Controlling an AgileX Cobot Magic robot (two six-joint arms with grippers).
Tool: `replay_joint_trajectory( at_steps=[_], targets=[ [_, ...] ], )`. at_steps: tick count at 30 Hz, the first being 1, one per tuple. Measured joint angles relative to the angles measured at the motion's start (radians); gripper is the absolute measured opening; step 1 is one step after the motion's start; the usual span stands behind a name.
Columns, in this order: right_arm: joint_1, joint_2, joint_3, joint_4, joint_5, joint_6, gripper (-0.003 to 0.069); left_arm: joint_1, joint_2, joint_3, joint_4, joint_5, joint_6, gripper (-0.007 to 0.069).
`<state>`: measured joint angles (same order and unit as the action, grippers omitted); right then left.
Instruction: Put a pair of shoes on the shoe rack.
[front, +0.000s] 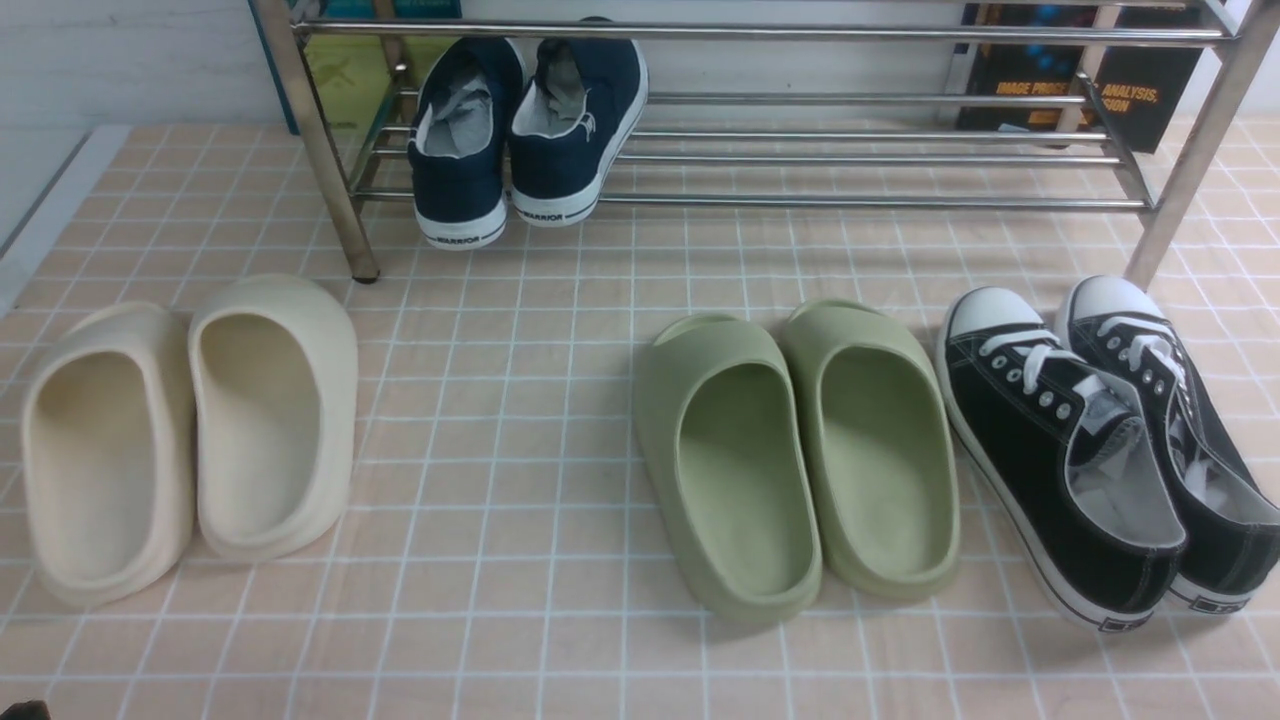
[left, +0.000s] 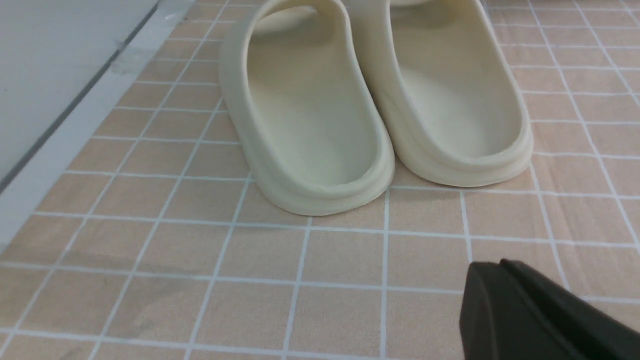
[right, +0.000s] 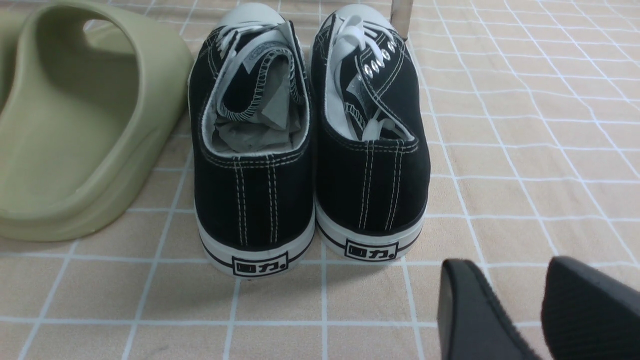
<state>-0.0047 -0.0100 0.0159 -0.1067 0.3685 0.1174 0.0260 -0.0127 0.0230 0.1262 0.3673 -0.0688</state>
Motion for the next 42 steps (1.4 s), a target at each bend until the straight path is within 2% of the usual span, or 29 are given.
replay_joint_trajectory(
  at_steps=[6,42],
  targets=[
    [0.0,0.0,0.0,0.0,0.0,0.0,0.0237,-0.044,0.0,0.0,-0.003,0.002,0.0,0.0015],
    [0.0,0.0,0.0,0.0,0.0,0.0,0.0237,-0.044,0.0,0.0,-0.003,0.001,0.0,0.0037]
  ],
)
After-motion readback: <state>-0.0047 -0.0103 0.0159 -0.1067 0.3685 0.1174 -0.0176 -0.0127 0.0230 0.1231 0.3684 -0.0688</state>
